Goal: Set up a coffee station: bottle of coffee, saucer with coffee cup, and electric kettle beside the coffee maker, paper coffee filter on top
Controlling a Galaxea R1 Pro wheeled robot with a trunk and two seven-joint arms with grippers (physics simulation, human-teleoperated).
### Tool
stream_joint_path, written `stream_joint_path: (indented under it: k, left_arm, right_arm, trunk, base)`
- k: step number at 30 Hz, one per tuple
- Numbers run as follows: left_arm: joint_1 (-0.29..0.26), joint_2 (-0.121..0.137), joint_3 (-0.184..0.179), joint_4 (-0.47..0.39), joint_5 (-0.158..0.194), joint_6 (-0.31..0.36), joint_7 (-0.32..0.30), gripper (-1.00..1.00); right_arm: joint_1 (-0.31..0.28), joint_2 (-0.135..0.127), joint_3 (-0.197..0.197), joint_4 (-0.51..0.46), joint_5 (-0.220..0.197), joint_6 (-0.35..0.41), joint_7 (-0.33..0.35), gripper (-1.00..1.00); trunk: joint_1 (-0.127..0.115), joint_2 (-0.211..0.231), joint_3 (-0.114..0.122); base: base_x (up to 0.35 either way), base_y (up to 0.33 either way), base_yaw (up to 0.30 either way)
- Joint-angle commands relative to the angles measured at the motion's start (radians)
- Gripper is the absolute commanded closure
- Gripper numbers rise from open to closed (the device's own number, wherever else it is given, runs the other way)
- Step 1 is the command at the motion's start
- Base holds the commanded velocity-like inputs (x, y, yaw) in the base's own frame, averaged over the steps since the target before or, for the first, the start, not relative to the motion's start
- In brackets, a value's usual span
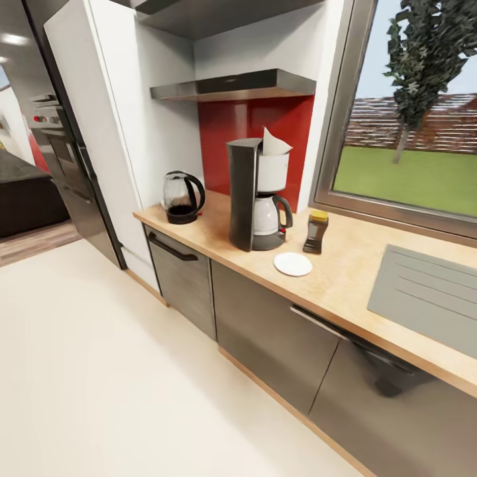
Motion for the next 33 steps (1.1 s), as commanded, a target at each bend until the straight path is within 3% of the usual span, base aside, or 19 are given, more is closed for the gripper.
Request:
stream_joint_path:
  k: [1, 14, 27, 33]
  left_arm:
    - [0.0, 0.0, 0.006, 0.0, -0.005, 0.011, -0.003, -1.0]
    - [0.0, -0.001, 0.006, 0.0, -0.005, 0.011, -0.003, -1.0]
    - [0.0, -0.001, 0.006, 0.0, -0.005, 0.01, -0.003, -1.0]
    - [0.0, -0.001, 0.006, 0.0, -0.005, 0.009, -0.003, -1.0]
  right_arm:
    - [-0.001, 0.001, 0.008, 0.004, -0.005, -0.009, 0.004, -1.0]
    - [-0.001, 0.001, 0.01, 0.004, -0.004, -0.009, 0.005, -1.0]
    - [-0.001, 0.003, 0.01, 0.004, -0.002, -0.007, 0.007, -1.0]
    - [-0.001, 0.004, 0.011, 0.004, -0.002, -0.007, 0.005, -1.0]
  trunk:
    - [0.0, 0.0, -0.001]
    - [0.0, 0.0, -0.001]
    - [0.0, 0.0, -0.001]
    - [0.0, 0.0, 0.0]
  base:
    - [0.244, 0.176, -0.064]
    - [0.08, 0.061, -0.133]
    - [0.191, 0.227, -0.011]
    - [0.073, 0.087, -0.221]
